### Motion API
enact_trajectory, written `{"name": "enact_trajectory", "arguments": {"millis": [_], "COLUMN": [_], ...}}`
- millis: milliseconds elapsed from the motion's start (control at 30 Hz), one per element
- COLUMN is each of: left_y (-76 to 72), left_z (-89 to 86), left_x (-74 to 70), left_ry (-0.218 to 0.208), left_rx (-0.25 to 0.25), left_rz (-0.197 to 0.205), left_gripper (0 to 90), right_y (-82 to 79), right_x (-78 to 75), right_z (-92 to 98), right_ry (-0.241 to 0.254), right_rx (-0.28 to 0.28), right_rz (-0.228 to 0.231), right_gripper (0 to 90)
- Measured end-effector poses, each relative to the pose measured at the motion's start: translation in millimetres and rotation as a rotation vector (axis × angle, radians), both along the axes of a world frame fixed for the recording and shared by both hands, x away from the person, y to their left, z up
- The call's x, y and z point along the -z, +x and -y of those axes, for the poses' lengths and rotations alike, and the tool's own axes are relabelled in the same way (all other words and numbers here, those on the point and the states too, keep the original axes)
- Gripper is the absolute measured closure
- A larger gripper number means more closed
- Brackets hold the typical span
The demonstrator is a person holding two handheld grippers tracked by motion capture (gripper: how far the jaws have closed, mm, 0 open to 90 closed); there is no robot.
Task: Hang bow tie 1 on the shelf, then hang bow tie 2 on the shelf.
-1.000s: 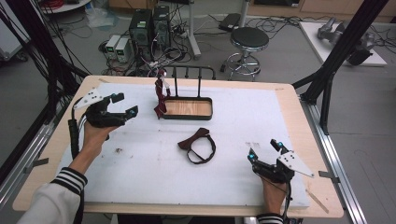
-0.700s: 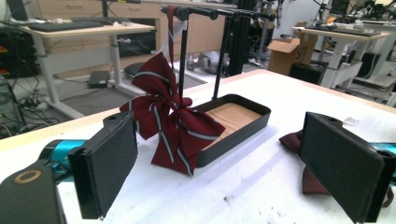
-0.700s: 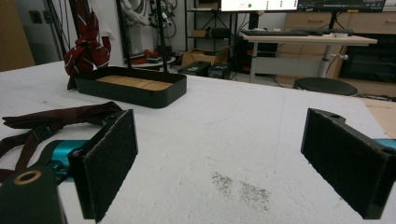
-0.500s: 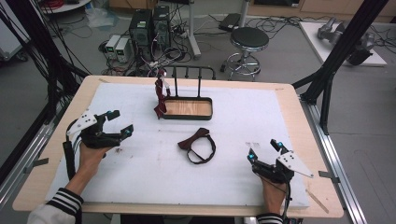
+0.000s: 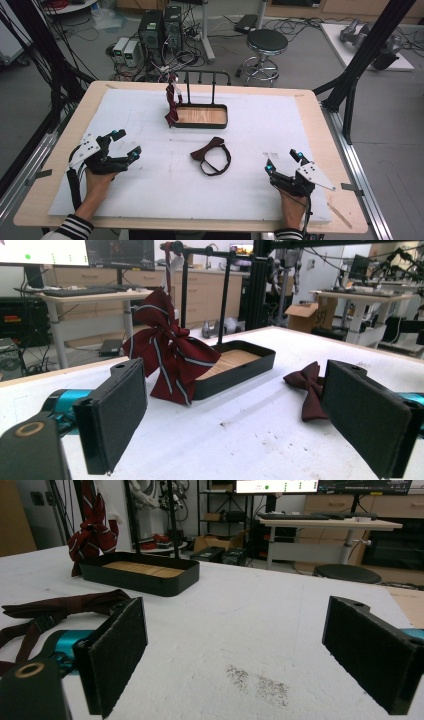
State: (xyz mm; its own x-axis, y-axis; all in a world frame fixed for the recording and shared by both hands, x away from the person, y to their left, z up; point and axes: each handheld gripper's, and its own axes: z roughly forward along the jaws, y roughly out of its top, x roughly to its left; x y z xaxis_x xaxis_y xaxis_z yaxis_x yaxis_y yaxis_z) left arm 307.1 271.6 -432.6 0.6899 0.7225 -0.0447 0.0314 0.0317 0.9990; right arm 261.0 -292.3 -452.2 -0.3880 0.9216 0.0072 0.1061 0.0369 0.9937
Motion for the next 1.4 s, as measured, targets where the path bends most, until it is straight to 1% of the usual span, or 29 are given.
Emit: {"name": "enact_trajectory", "arguments": {"millis": [67, 267, 333, 533, 633, 733, 800, 867, 933, 1000, 1100, 1167, 1233, 1333, 1400], "left_y": [-0.3, -2.6, -3.1, -1.7, -1.8, -1.2, -0.9, -1.1, -1.3, -1.1, -0.6, -0.7, -0.3, 0.1, 0.2], "left_z": [-0.5, -1.0, -1.2, -2.6, -3.4, -4.0, -3.8, -3.5, -3.5, -3.1, -2.8, -3.0, -3.6, -4.1, -4.2], "left_x": [1.6, 5.2, 6.2, 7.2, 8.1, 9.0, 9.8, 10.3, 10.8, 11.2, 12.2, 13.1, 13.8, 14.8, 15.6], "left_ry": [0.000, -0.025, -0.019, -0.035, -0.029, -0.031, -0.029, -0.028, -0.032, -0.034, -0.035, -0.039, -0.040, -0.041, -0.047], "left_rx": [-0.004, -0.003, -0.003, 0.000, -0.002, -0.003, 0.001, -0.004, 0.000, 0.000, -0.003, -0.008, -0.009, -0.012, -0.011], "left_rz": [0.001, 0.004, 0.010, 0.003, -0.002, -0.004, -0.011, -0.013, -0.012, -0.015, -0.015, -0.015, -0.019, -0.023, -0.027], "left_gripper": [12.1, 12.1, 12.0, 12.1, 12.0, 12.1, 12.1, 12.1, 12.1, 12.1, 12.1, 12.1, 12.1, 12.1, 12.1], "right_y": [-0.1, -0.3, -0.4, -0.6, -0.1, 1.0, 1.4, 2.2, 3.3, 3.7, 4.8, 6.8, 9.8, 15.4, 19.7], "right_x": [-0.1, 0.0, 0.0, -0.1, -0.3, -0.7, -1.2, -1.8, -3.1, -5.9, -13.4, -19.8, -27.2, -35.6, -41.5], "right_z": [0.0, 0.1, -0.2, -0.1, 0.9, 1.3, 1.1, 0.8, 0.6, 0.2, -1.5, -3.3, -6.4, -11.4, -16.5], "right_ry": [0.000, 0.003, 0.001, 0.004, 0.007, 0.007, 0.009, -0.004, 0.003, -0.001, -0.005, -0.017, -0.031, -0.039, -0.055], "right_rx": [0.000, -0.001, 0.000, -0.002, -0.002, -0.010, -0.014, -0.013, -0.025, -0.036, -0.062, -0.081, -0.104, -0.143, -0.170], "right_rz": [-0.001, -0.001, 0.001, 0.002, 0.004, -0.003, -0.016, -0.021, -0.033, -0.035, -0.038, -0.034, -0.043, -0.061, -0.071], "right_gripper": [10.0, 10.0, 10.0, 10.0, 10.0, 10.1, 10.0, 10.1, 10.1, 10.1, 10.1, 10.1, 10.0, 10.0, 10.0]}}
